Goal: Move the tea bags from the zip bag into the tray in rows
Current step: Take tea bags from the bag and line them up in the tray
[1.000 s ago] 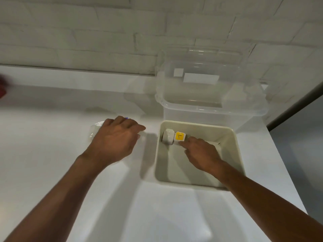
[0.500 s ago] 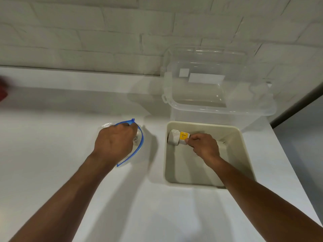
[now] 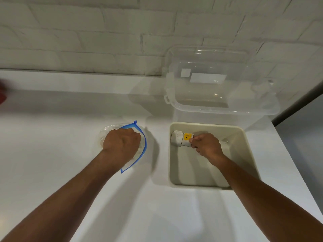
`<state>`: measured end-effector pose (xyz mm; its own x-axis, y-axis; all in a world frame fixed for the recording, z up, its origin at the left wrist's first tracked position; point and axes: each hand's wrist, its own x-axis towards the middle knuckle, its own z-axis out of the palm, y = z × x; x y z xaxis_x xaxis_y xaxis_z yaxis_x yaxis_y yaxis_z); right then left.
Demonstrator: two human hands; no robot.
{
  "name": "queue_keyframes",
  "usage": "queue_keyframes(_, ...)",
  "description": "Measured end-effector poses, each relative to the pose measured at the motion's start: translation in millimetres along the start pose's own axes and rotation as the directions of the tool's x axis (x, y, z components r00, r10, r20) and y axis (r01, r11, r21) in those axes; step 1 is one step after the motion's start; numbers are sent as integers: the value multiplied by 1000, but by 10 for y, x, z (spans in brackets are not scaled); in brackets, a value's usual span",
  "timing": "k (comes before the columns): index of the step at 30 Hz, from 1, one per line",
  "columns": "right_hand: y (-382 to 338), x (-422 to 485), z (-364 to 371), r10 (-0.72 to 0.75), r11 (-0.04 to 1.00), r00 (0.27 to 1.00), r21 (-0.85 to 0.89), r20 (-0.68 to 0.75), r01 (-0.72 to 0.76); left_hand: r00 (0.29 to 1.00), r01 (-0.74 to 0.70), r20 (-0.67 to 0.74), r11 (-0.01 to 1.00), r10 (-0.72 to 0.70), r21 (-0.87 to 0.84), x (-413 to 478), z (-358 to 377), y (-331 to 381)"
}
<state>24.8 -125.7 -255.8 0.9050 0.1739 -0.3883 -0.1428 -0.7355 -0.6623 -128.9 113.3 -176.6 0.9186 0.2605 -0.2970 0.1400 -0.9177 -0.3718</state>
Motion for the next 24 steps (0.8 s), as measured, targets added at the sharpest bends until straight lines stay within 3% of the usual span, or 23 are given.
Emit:
queue_keyframes(4,-64,-141,-85,-43,997,998,-71,-45,40,999,31,-19,997,-32,-72,-8,-186,-77)
queue_keyframes(8,-217,-344,-248,-130,949,988,-299,-88,98,991,73,-95,976,-94,-206,-42,-409,-316)
queue_keyframes(10,-367,-477,-274,-244,945,964,-251,-108,211,991,53,-99,955,-85,-293,-13,-416,-438)
queue_keyframes(13,-698,-729,-231,-481,876,875,-61,-48,478,990,-23,-137,935,-27,-353,-4,-403,-467)
queue_keyframes(17,-1168,-994,-90,-696,718,715,78,67,692,976,-64,-215,913,-27,-404,-113,-389,-456)
queue_keyframes(21,-1501,-1002,183,-782,561,563,-92,266,823,957,-34,-267,877,-109,-480,-248,-340,-642)
queue_keyframes(24,-1625,-1003,424,-728,395,531,-368,432,842,976,30,-181,893,-123,-449,-297,-213,-673)
